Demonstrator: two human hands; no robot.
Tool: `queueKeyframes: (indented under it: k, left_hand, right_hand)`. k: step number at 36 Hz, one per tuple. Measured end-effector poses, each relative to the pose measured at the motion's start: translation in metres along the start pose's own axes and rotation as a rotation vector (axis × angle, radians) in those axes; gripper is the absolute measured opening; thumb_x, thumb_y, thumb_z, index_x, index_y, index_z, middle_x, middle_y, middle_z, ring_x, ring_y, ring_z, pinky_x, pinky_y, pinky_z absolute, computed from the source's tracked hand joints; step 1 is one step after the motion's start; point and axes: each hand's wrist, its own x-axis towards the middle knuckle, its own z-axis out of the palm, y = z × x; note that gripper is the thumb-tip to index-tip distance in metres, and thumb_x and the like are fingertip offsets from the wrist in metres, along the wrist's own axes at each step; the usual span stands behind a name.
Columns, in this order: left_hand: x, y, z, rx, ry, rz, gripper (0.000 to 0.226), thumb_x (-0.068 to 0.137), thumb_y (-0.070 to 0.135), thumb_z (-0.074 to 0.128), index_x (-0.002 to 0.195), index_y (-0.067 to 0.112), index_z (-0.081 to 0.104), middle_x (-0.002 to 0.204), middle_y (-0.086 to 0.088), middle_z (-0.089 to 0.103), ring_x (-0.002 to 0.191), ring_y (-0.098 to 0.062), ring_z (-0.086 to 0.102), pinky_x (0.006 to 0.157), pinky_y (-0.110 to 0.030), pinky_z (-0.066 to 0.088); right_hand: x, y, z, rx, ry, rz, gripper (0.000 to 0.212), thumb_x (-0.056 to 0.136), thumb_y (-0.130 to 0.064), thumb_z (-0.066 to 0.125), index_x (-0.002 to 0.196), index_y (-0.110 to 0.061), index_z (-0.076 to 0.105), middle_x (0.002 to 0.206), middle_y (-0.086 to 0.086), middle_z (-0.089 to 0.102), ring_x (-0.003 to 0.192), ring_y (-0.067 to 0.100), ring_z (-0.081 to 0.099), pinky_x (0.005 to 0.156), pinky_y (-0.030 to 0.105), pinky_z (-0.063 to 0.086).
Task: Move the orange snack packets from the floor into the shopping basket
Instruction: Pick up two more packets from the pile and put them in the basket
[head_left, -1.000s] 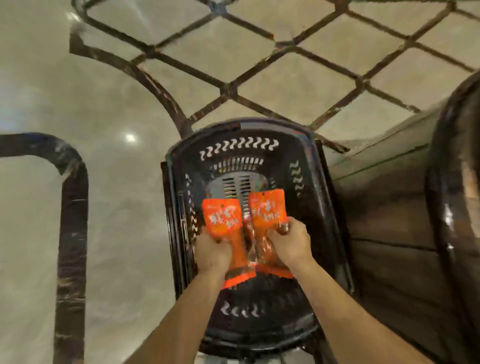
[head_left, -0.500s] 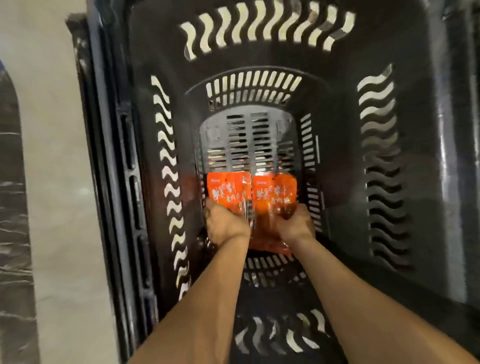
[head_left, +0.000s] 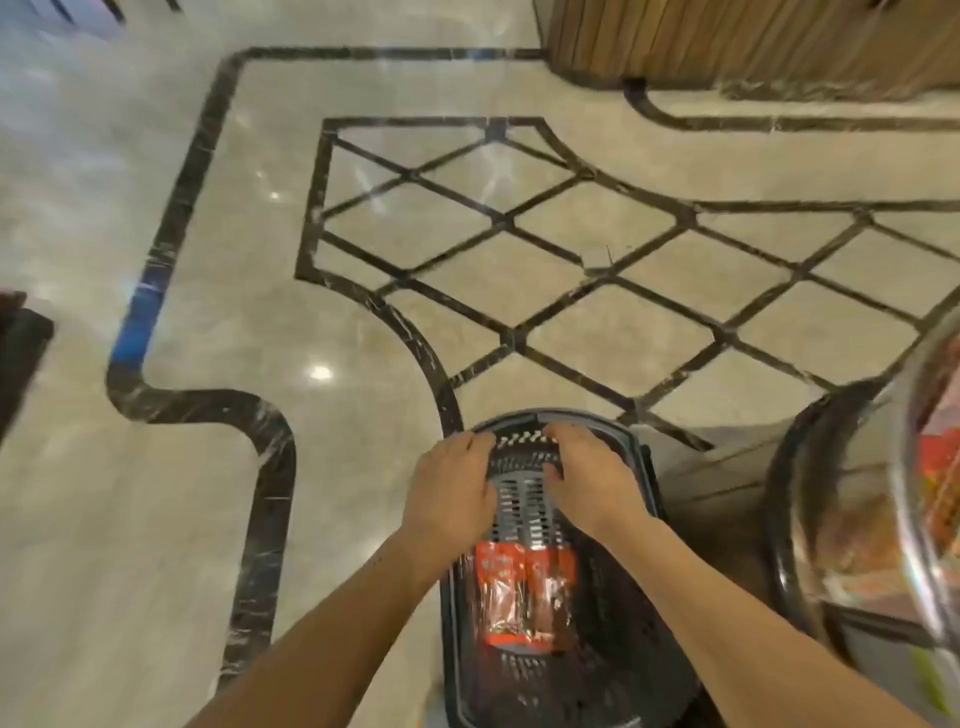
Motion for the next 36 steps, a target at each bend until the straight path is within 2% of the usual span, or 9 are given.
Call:
queueKeyframes:
  k: [3, 9, 13, 16, 20, 22, 26, 29, 36]
  left_hand:
    - [-0.042, 0.010, -0.114, 0.082, 0.041, -0.008, 0.039, 0.090, 0.034, 0.055, 0.128, 0.023, 0.054, 0.127, -0.001, 0.061, 0.113, -0.021, 0.058, 0.098, -0.035, 0.046]
    - [-0.154, 0.018, -0.308, 0.153, 0.230, -0.131, 0.048, 0.091, 0.038, 0.057, 0.137, 0.027, 0.046, 0.134, 0.001, 0.055, 0.119, -0.020, 0.054, 0.101, -0.034, 0.043]
    - [-0.247, 0.023, -0.396, 0.222, 0.421, -0.268, 0.047, 0.090, 0.037, 0.055, 0.135, 0.024, 0.048, 0.131, -0.001, 0.057, 0.117, -0.023, 0.057, 0.095, -0.037, 0.046]
    - [-0.324, 0.022, -0.430, 0.245, 0.588, -0.387, 0.039, 0.087, 0.035, 0.055, 0.125, 0.025, 0.055, 0.116, -0.001, 0.063, 0.107, -0.025, 0.062, 0.087, -0.040, 0.051]
    - [-0.423, 0.020, -0.434, 0.212, 0.732, -0.567, 0.029, 0.082, 0.032, 0.057, 0.110, 0.025, 0.061, 0.103, 0.000, 0.065, 0.097, -0.025, 0.063, 0.081, -0.040, 0.053]
    - [-0.473, 0.018, -0.423, 0.161, 0.757, -0.670, 0.034, 0.080, 0.032, 0.055, 0.112, 0.021, 0.060, 0.106, -0.004, 0.065, 0.099, -0.029, 0.063, 0.082, -0.044, 0.053]
    - [-0.578, 0.018, -0.379, 0.099, 0.802, -0.909, 0.041, 0.080, 0.038, 0.053, 0.118, 0.023, 0.059, 0.119, -0.004, 0.065, 0.109, -0.026, 0.061, 0.090, -0.042, 0.050]
    - [-0.655, 0.031, -0.346, 0.063, 0.851, -1.085, 0.042, 0.085, 0.034, 0.059, 0.125, 0.020, 0.058, 0.125, -0.005, 0.064, 0.116, -0.026, 0.059, 0.095, -0.041, 0.049]
    - [-0.821, 0.078, -0.276, -0.050, 0.905, -1.443, 0.042, 0.090, 0.033, 0.061, 0.129, 0.020, 0.056, 0.131, -0.001, 0.059, 0.120, -0.020, 0.056, 0.098, -0.038, 0.048]
  right_hand:
    - [-0.030, -0.070, -0.096, -0.134, 0.041, -0.185, 0.044, 0.097, -0.025, 0.051, 0.140, -0.020, 0.044, 0.135, 0.005, 0.055, 0.112, 0.029, 0.061, 0.084, 0.042, 0.054]
    - [-0.096, -0.204, -0.245, -0.264, 0.146, -0.512, 0.028, 0.097, -0.024, 0.048, 0.124, -0.020, 0.052, 0.118, 0.003, 0.061, 0.106, 0.028, 0.062, 0.084, 0.040, 0.052]
    - [-0.145, -0.281, -0.305, -0.270, 0.199, -0.716, 0.032, 0.096, -0.024, 0.048, 0.128, -0.022, 0.052, 0.120, 0.005, 0.061, 0.107, 0.029, 0.062, 0.080, 0.038, 0.051]
    - [-0.185, -0.330, -0.326, -0.291, 0.242, -0.904, 0.039, 0.098, -0.028, 0.046, 0.136, -0.023, 0.048, 0.127, 0.006, 0.059, 0.111, 0.028, 0.062, 0.083, 0.039, 0.053]
    - [-0.244, -0.384, -0.327, -0.315, 0.236, -1.148, 0.034, 0.098, -0.032, 0.048, 0.130, -0.020, 0.050, 0.122, 0.007, 0.060, 0.107, 0.029, 0.062, 0.083, 0.044, 0.055]
    - [-0.276, -0.410, -0.317, -0.332, 0.212, -1.273, 0.028, 0.098, -0.032, 0.050, 0.123, -0.021, 0.053, 0.116, 0.005, 0.061, 0.103, 0.029, 0.062, 0.077, 0.041, 0.055]
    - [-0.350, -0.448, -0.279, -0.359, 0.147, -1.494, 0.017, 0.097, -0.029, 0.051, 0.112, -0.021, 0.053, 0.108, 0.005, 0.061, 0.099, 0.029, 0.062, 0.063, 0.035, 0.041]
    - [-0.409, -0.474, -0.239, -0.364, 0.051, -1.642, 0.015, 0.095, -0.026, 0.051, 0.109, -0.019, 0.054, 0.107, 0.006, 0.062, 0.098, 0.033, 0.061, 0.072, 0.042, 0.053]
    - [-0.565, -0.504, -0.157, -0.430, -0.126, -1.958, 0.024, 0.097, -0.030, 0.052, 0.118, -0.019, 0.053, 0.117, 0.008, 0.063, 0.102, 0.033, 0.060, 0.075, 0.043, 0.054]
